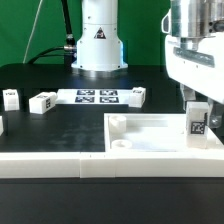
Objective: Assemble one leg
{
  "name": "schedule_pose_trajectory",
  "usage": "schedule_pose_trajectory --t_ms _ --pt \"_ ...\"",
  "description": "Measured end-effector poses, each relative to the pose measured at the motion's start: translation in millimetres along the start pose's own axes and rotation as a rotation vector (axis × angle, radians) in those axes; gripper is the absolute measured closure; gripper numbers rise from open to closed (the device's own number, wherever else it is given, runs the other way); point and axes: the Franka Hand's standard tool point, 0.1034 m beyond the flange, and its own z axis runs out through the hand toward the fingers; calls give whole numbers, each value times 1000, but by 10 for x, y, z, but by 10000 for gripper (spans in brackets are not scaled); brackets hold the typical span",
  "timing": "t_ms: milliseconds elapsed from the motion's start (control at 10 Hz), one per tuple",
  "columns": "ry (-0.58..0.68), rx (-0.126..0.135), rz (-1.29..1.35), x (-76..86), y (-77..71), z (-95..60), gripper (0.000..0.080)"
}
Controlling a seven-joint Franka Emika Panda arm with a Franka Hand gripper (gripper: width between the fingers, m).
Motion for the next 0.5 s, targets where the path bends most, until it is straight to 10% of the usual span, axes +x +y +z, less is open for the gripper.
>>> schedule_pose_trajectory --t_ms 500 --pt "16 -31 -621 31 -9 16 150"
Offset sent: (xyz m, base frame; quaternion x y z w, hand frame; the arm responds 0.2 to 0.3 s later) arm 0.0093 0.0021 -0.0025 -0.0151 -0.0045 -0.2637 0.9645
